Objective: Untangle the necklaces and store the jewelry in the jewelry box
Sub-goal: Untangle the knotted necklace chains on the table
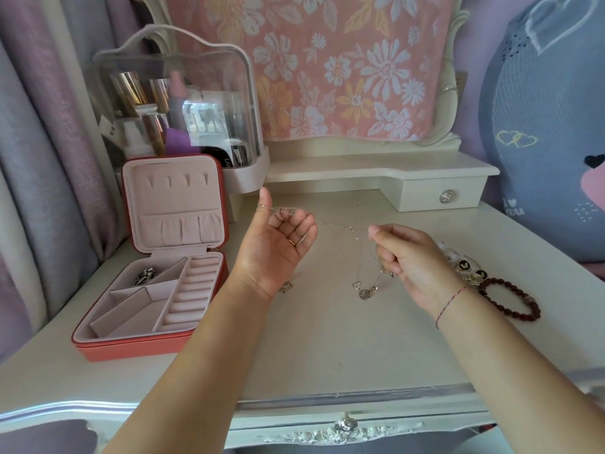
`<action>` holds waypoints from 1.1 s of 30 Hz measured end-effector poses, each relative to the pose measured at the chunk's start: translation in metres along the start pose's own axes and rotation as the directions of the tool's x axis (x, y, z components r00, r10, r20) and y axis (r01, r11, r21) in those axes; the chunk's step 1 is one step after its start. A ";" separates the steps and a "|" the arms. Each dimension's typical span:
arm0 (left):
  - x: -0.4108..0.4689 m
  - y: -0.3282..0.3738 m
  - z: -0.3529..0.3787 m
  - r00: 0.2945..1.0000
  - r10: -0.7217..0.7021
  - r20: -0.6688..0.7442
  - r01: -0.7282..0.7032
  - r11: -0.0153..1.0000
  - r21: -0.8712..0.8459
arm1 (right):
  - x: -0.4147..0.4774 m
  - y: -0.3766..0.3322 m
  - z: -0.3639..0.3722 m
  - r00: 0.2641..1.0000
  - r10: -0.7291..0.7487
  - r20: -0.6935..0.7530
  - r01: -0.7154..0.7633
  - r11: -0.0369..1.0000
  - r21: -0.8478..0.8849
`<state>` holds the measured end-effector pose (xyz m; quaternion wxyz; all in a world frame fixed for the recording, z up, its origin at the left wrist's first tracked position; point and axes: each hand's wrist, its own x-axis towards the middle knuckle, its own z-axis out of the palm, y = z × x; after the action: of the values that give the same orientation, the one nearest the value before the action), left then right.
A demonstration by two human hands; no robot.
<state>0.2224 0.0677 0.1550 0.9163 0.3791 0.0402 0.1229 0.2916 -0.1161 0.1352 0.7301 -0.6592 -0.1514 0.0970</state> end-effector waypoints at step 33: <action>-0.010 -0.008 0.002 0.825 -0.249 0.508 0.104 0.949 0.297 | -0.009 -0.003 0.007 0.964 -0.056 0.260 0.068 0.997 -0.040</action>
<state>0.2147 0.0586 0.1502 0.8408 0.5081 -0.1684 -0.0808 0.2800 -0.1128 0.1381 0.6906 -0.6534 -0.2682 0.1556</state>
